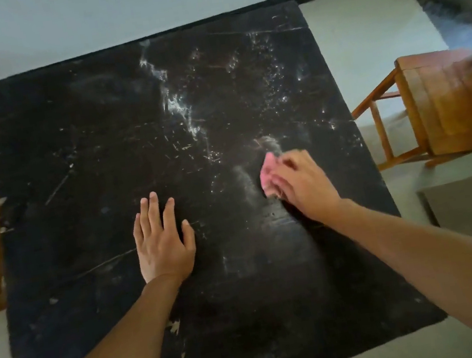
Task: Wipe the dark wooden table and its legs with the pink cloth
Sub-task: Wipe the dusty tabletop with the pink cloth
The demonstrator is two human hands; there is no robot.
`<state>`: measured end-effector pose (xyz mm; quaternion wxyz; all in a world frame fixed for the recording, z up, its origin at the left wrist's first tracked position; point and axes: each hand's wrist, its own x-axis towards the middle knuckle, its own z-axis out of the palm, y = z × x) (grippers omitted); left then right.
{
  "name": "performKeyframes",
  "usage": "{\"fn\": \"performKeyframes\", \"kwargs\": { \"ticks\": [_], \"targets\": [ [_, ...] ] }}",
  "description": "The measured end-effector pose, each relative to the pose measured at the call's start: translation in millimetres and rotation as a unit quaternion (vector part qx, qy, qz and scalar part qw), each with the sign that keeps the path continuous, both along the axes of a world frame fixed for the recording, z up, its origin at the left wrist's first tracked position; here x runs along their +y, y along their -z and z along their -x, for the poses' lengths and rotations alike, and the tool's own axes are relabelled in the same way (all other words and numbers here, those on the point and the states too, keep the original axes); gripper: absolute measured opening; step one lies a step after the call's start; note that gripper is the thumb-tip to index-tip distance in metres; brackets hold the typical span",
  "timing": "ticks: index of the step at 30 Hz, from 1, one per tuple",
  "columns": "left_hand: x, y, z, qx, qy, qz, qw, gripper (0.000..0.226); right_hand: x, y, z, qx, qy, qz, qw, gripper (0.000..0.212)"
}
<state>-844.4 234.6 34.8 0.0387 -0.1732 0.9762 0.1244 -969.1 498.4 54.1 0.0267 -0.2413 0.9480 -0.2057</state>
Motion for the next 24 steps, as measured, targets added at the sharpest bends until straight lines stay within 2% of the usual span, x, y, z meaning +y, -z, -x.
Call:
{"fn": "performKeyframes", "kwargs": {
  "ticks": [2,3,4,6,10,14,15,17,19,20,22,24],
  "targets": [
    [2,-1,-1,0.003,-0.008,0.006,1.0,0.052,-12,-17,38,0.018,0.075,0.021,0.997,0.021],
    [3,-3,0,0.006,-0.013,0.009,1.0,0.054,-15,-24,40,0.047,0.059,0.034,0.997,0.02],
    [3,-4,1,0.01,-0.02,0.01,1.0,0.054,-14,-28,31,0.069,0.015,0.045,0.996,0.019],
    [6,-5,1,0.012,-0.043,0.007,0.999,0.051,-9,-34,-17,0.046,-0.118,0.04,0.991,0.016],
    [10,-5,1,0.03,-0.088,-0.003,0.996,0.047,17,-33,-120,-0.009,-0.34,0.023,0.94,0.01],
    [7,-3,-1,0.032,-0.104,0.003,0.994,0.047,15,-12,-134,-0.025,-0.439,-0.024,0.898,0.014],
    [6,-3,-1,0.033,-0.11,-0.001,0.993,0.047,8,-4,-119,-0.013,-0.434,-0.023,0.9,0.018],
    [6,-3,-2,0.035,-0.117,-0.006,0.993,0.047,-15,10,-71,0.04,-0.349,0.004,0.936,0.022],
    [5,-3,-1,0.03,-0.116,-0.003,0.993,0.048,-41,6,0,0.079,-0.179,-0.001,0.981,0.021],
    [5,-2,-3,0.027,-0.116,-0.002,0.993,0.048,-50,-3,35,0.076,-0.101,-0.039,0.991,0.023],
    [4,-2,-5,0.032,-0.116,-0.005,0.993,0.048,-55,-17,83,0.059,-0.009,-0.068,0.996,0.022],
    [4,-2,-6,0.041,-0.114,-0.007,0.993,0.046,-58,-37,83,0.066,0.011,-0.028,0.997,0.016]
  ]
}}
